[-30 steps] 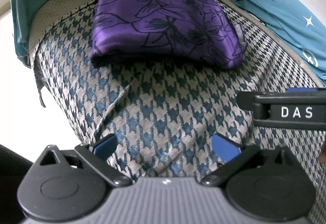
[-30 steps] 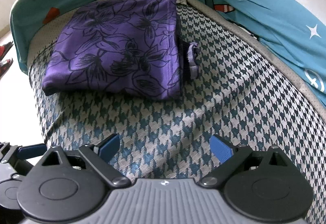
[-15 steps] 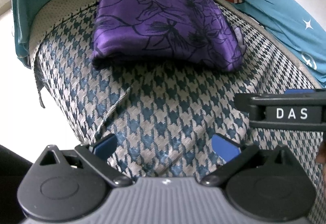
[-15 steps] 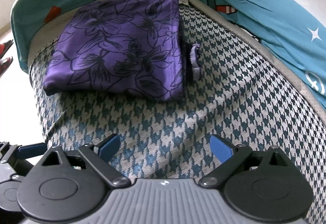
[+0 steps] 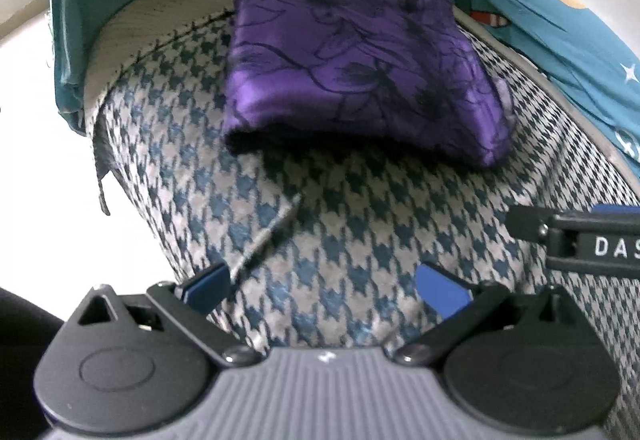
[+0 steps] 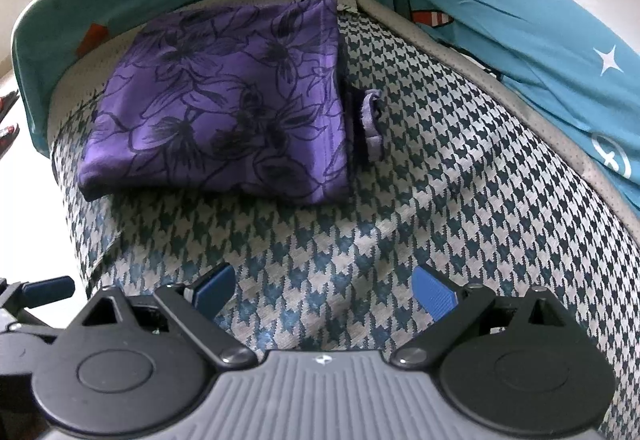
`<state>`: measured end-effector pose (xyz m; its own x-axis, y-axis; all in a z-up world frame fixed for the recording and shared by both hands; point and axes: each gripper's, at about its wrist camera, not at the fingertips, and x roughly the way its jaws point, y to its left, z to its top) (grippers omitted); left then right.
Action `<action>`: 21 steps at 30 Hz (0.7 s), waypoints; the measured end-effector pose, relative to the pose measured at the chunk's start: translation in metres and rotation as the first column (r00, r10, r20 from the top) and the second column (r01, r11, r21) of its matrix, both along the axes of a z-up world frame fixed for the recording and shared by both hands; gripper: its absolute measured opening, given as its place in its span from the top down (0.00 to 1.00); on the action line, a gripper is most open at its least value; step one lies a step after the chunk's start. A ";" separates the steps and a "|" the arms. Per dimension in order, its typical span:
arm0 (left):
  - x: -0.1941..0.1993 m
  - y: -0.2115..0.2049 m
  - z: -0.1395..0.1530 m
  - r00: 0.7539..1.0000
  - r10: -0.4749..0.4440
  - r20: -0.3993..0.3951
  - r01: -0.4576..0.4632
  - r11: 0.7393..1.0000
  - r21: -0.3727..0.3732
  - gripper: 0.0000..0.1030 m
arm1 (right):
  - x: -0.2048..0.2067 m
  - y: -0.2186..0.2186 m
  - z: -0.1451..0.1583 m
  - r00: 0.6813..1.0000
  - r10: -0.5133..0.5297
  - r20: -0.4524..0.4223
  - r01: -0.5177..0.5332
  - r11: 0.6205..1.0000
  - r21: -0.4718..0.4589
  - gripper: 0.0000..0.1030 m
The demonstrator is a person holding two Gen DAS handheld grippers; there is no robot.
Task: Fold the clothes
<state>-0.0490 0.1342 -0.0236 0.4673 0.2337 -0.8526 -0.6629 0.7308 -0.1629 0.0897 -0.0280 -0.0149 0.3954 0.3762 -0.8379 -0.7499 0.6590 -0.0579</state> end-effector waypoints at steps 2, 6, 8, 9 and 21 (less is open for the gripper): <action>0.000 0.003 0.000 1.000 0.011 -0.004 -0.010 1.000 0.015 0.00 | 0.000 0.001 0.000 1.000 -0.007 -0.011 0.007 1.000 0.013 0.07; 0.000 0.010 0.002 0.999 0.032 -0.007 -0.032 0.999 0.035 0.00 | 0.000 0.002 0.000 0.999 -0.023 -0.030 0.024 0.999 0.044 0.07; -0.001 0.012 0.003 0.999 0.041 -0.004 -0.041 0.999 0.035 0.00 | 0.000 0.003 0.000 0.999 -0.031 -0.038 0.033 0.998 0.059 0.07; -0.001 0.013 0.003 0.999 0.045 -0.002 -0.045 0.998 0.038 0.00 | 0.000 0.004 0.000 0.999 -0.034 -0.042 0.037 0.997 0.066 0.07; -0.007 0.017 0.008 0.998 0.061 0.012 -0.061 0.996 0.065 0.00 | -0.013 0.016 0.003 0.999 0.008 -0.037 -0.004 0.995 0.102 0.07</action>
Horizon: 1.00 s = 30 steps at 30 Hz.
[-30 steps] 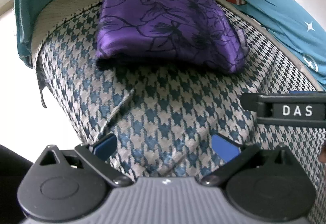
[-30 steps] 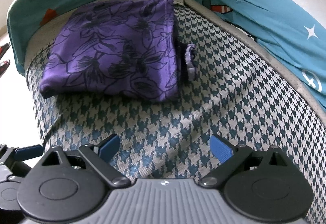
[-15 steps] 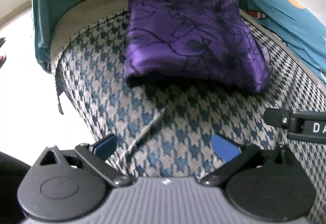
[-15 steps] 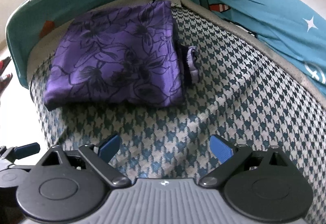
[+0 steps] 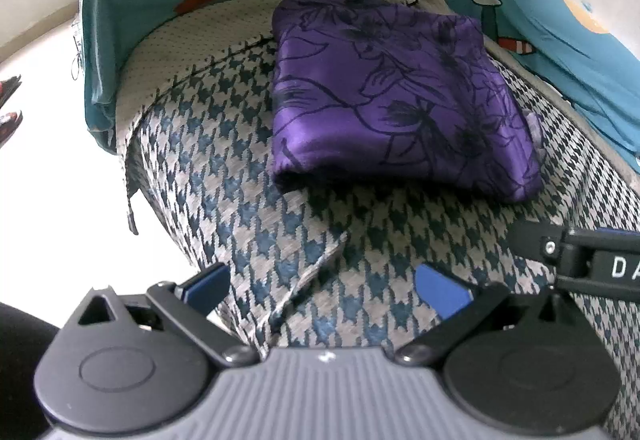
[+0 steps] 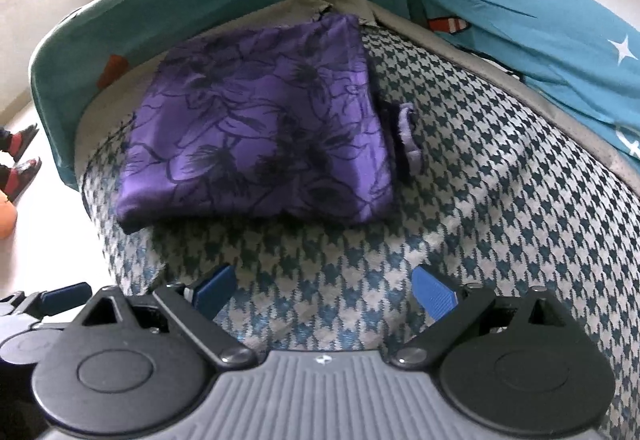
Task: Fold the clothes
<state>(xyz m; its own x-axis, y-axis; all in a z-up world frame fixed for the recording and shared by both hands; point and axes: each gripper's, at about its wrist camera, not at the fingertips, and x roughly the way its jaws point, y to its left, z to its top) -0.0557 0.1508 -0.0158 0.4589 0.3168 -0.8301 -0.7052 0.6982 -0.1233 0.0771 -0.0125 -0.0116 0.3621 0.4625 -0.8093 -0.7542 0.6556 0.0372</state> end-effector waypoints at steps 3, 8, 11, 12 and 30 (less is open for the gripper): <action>-0.001 0.001 0.000 1.000 0.001 -0.001 -0.001 1.000 0.003 0.00 | -0.004 0.006 0.002 1.000 0.024 0.018 -0.024 1.000 -0.007 0.07; -0.001 0.001 -0.001 1.000 0.005 -0.003 -0.005 1.000 0.000 0.00 | -0.005 0.007 0.001 0.999 0.032 0.020 -0.032 0.999 -0.014 0.07; -0.001 0.000 -0.001 1.000 -0.001 -0.004 0.001 1.000 -0.003 0.00 | -0.005 0.007 -0.001 0.999 0.034 0.019 -0.034 0.999 -0.017 0.07; -0.001 0.000 -0.001 1.000 -0.003 -0.005 0.003 1.000 -0.002 0.00 | -0.005 0.007 -0.001 0.999 0.035 0.018 -0.034 0.999 -0.018 0.07; -0.001 0.002 -0.004 1.000 0.001 -0.009 -0.001 0.999 -0.037 0.00 | -0.003 0.004 -0.005 1.000 0.026 0.008 -0.026 0.999 -0.029 0.07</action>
